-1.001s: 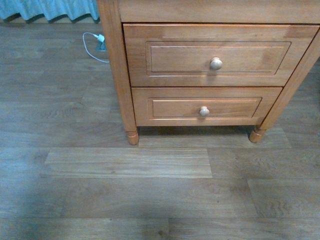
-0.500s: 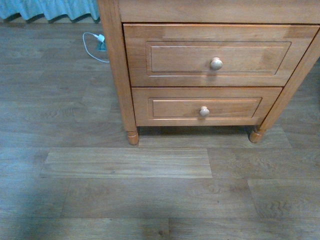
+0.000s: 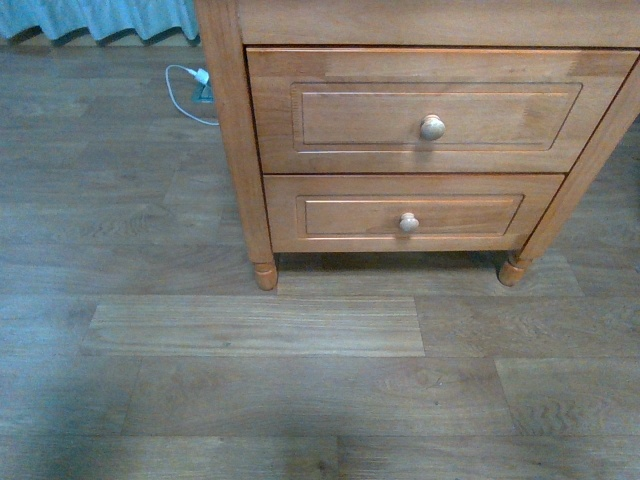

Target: Place pink marker in drawer with both arms

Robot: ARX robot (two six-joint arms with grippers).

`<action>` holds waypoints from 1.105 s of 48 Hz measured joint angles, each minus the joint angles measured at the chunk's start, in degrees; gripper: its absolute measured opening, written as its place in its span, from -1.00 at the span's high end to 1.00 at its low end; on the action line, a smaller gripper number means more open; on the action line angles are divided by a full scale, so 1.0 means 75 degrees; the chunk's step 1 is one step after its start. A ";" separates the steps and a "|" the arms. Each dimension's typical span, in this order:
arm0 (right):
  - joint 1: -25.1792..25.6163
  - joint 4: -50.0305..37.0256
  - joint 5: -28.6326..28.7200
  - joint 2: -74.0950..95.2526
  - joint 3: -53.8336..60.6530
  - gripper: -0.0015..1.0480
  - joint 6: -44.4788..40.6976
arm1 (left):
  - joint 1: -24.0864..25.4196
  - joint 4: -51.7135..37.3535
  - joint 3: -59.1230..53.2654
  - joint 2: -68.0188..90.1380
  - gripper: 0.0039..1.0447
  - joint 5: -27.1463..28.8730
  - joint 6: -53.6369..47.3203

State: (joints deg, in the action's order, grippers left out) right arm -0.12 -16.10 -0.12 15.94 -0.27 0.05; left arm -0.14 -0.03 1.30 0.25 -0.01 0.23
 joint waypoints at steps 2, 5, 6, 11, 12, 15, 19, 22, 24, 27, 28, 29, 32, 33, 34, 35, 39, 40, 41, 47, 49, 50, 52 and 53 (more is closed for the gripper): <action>0.0000 0.0122 0.0003 -0.0119 0.0000 0.97 0.0000 | 0.0000 0.0000 0.0000 0.0000 -0.89 0.0000 0.0000; -0.0003 0.0242 0.0003 -0.0239 0.0000 0.97 0.0000 | 0.0000 0.0000 0.0000 0.0000 -0.89 0.0000 0.0000; 0.0000 0.0289 0.0003 -0.0283 0.0000 0.97 0.0000 | 0.0000 0.0000 0.0000 0.0000 -0.89 0.0000 0.0000; 0.0000 0.0487 0.0003 -0.0490 0.0000 0.97 0.0000 | 0.0000 0.0000 0.0000 0.0000 -0.89 0.0000 0.0000; 0.0000 0.0525 0.0003 -0.0527 0.0000 0.97 0.0000 | 0.0000 0.0000 0.0000 0.0000 -0.89 0.0000 0.0000; 0.0000 0.0635 0.0003 -0.0635 0.0000 0.97 0.0000 | 0.0000 0.0000 0.0000 0.0000 -0.89 0.0000 0.0000; 0.0000 0.0761 0.0003 -0.0764 0.0000 0.97 0.0000 | 0.0000 0.0000 0.0000 0.0000 -0.89 0.0000 0.0000; -0.0003 0.1268 0.0000 -0.1174 -0.0006 0.97 0.0000 | 0.0000 0.0000 0.0000 0.0000 -0.89 0.0000 0.0003; 0.0000 0.1859 0.0009 -0.1591 -0.0006 0.97 -0.0003 | 0.0000 0.0000 0.0000 0.0000 -0.89 0.0000 0.0003; 0.0000 0.2092 0.0009 -0.1993 -0.0006 0.97 0.0000 | 0.0000 0.0000 0.0000 0.0000 -0.89 0.0000 0.0000; 0.0000 0.2098 0.0006 -0.2055 -0.0006 0.97 0.0000 | 0.0000 0.0000 0.0000 0.0000 -0.89 0.0000 0.0000; 0.0000 0.2101 0.0006 -0.2078 -0.0006 0.97 -0.0003 | 0.0000 0.0000 0.0000 0.0000 -0.89 0.0000 0.0000; 0.0000 0.2133 0.0006 -0.2084 -0.0006 0.97 0.0000 | 0.0000 0.0000 0.0000 0.0000 -0.89 0.0000 0.0000; 0.0000 0.2136 0.0006 -0.2084 -0.0006 0.97 -0.0003 | 0.0000 0.0000 0.0000 0.0000 -0.89 0.0000 0.0000; 0.0000 0.2136 0.0006 -0.2084 -0.0006 0.97 -0.0003 | 0.0000 0.0000 0.0000 0.0000 -0.89 0.0000 0.0000; 0.0000 0.2139 0.0009 -0.2084 -0.0006 0.97 0.0000 | 0.0000 0.0000 0.0000 0.0000 -0.89 0.0000 0.0000; 0.0000 0.2142 0.0003 -0.2092 -0.0006 0.97 -0.0003 | 0.0000 0.0000 0.0000 0.0000 -0.89 0.0000 0.0000; 0.0000 0.2142 0.0006 -0.2092 -0.0006 0.97 0.0000 | 0.0000 0.0000 0.0000 0.0000 -0.89 0.0000 0.0000; 0.0000 0.2142 0.0003 -0.2092 -0.0006 0.97 -0.0003 | 0.0000 0.0000 0.0000 0.0000 -0.89 0.0000 0.0000; -0.0003 0.2142 0.0006 -0.2092 -0.0006 0.68 -0.0006 | 0.0000 0.0000 0.0000 0.0000 -0.89 0.0000 0.0000; 0.0000 0.2142 0.0006 -0.2092 -0.0006 0.57 -0.0006 | 0.0000 0.0000 0.0000 0.0000 -0.89 0.0000 0.0000; 0.0000 0.2142 0.0006 -0.2092 -0.0006 0.50 -0.0006 | 0.0000 0.0000 0.0000 0.0000 -0.89 0.0000 0.0000; 0.0000 0.2142 0.0006 -0.2092 -0.0006 0.36 -0.0006 | 0.0000 0.0000 0.0000 0.0000 -0.89 0.0000 0.0000; 0.0000 0.2142 0.0006 -0.2092 -0.0006 0.30 -0.0006 | 0.0000 0.0000 0.0000 0.0000 -0.89 0.0000 0.0000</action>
State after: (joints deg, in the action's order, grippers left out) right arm -0.12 -0.03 -0.08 0.25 -0.32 0.01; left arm -0.14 -0.03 1.30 0.25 -0.01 0.23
